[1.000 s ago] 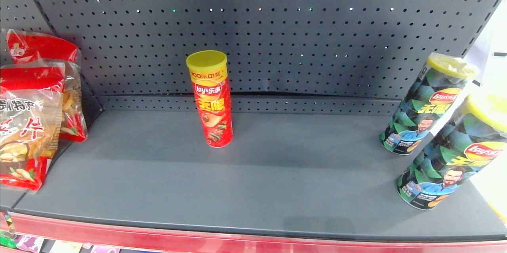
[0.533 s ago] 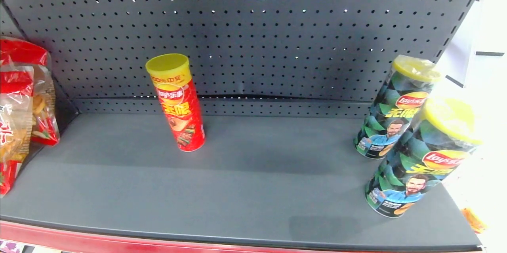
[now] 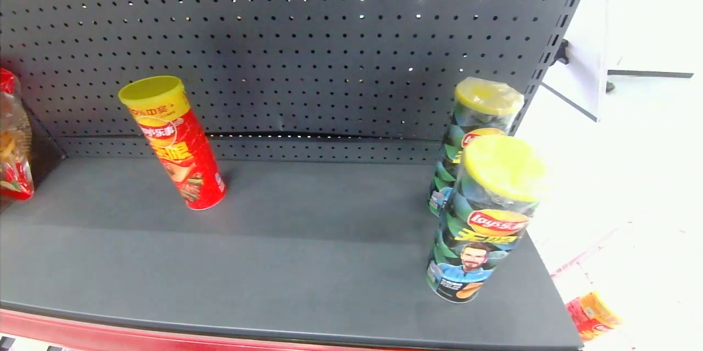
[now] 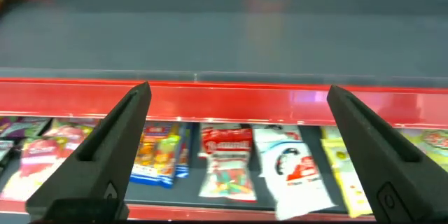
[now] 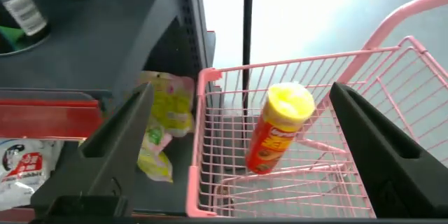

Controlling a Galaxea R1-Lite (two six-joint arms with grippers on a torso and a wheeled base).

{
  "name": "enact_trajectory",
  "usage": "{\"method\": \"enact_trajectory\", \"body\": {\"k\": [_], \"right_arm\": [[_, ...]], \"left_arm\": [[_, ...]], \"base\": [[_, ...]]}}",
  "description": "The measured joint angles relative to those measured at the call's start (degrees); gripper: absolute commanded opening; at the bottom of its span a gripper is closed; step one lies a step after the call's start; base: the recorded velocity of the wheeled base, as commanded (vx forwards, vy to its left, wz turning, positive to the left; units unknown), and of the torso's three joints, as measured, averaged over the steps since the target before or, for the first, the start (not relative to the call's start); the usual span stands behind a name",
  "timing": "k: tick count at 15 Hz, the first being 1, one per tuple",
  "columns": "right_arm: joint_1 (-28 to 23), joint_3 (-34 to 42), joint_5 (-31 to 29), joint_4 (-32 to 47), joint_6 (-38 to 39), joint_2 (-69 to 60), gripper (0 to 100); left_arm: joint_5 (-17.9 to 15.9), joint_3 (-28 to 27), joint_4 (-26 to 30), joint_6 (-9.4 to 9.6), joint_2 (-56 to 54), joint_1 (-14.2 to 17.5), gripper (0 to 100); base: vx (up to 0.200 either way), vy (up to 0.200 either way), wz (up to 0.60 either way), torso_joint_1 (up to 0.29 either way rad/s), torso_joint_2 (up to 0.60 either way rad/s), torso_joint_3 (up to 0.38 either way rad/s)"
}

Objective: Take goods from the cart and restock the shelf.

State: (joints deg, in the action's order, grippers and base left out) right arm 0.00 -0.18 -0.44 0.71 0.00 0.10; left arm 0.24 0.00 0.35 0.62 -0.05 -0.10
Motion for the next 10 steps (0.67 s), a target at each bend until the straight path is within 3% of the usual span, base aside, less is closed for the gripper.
{"method": "enact_trajectory", "body": {"k": [10], "right_arm": [[0.0, 0.0, 0.1, 0.0, 0.0, 0.0, 100]], "left_arm": [[0.0, 0.0, 0.0, -0.02, 0.0, 0.0, 100]], "base": [[0.000, -0.200, 0.00, 0.002, 0.00, 0.002]]}}
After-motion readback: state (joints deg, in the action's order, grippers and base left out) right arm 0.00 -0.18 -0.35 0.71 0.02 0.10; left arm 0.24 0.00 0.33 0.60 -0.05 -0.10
